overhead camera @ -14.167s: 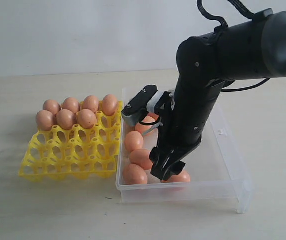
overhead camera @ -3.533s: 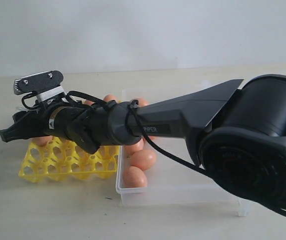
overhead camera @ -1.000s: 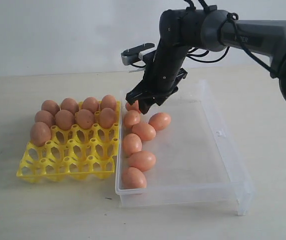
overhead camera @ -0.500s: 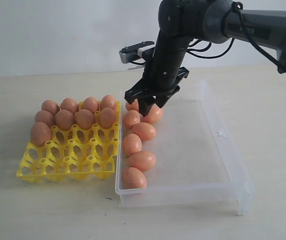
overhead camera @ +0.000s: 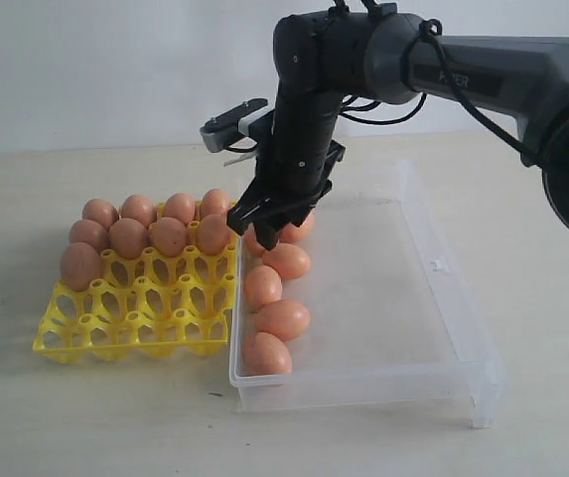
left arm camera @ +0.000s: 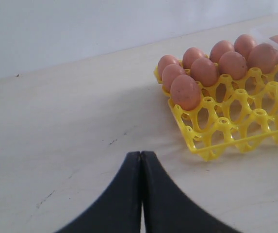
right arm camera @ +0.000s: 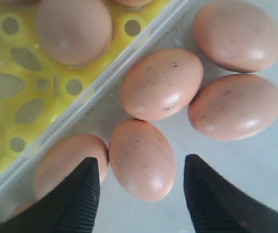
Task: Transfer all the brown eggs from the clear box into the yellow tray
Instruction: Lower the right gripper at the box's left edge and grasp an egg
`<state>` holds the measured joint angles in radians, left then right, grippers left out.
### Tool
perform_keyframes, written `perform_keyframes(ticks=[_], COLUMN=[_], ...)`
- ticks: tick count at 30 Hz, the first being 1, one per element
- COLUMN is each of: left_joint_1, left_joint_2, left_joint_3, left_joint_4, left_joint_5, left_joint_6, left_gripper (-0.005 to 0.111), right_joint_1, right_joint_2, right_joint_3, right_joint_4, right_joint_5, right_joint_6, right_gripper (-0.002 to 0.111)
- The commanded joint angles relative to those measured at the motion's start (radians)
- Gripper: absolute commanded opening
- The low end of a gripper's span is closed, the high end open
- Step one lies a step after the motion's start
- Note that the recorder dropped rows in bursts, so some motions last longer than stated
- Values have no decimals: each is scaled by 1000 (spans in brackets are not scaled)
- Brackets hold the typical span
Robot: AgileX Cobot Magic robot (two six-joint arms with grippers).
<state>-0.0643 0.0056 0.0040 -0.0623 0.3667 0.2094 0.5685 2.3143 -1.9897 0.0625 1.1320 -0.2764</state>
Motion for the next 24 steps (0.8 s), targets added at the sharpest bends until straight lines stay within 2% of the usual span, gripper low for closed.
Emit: perform_keyframes(ticks=[1,17,24], left_joint_1=[-4,-4,-4], left_joint_2=[-6,-6,-6], left_joint_3=[-4,-4,-4], left_joint_4=[1,1,1], left_joint_5=[-6,-6,-6], left_joint_6=[0,0,0], left_gripper=[0,0,0], right_joint_1=[2,25,25], right_joint_2=[14,77,83], right_joint_3=[-2,0,62], right_joint_4=[-15,-10,-10], right_joint_5=[-14,-39,-111], right_joint_6=[-10,-10,-10], right_gripper=[52,52,52])
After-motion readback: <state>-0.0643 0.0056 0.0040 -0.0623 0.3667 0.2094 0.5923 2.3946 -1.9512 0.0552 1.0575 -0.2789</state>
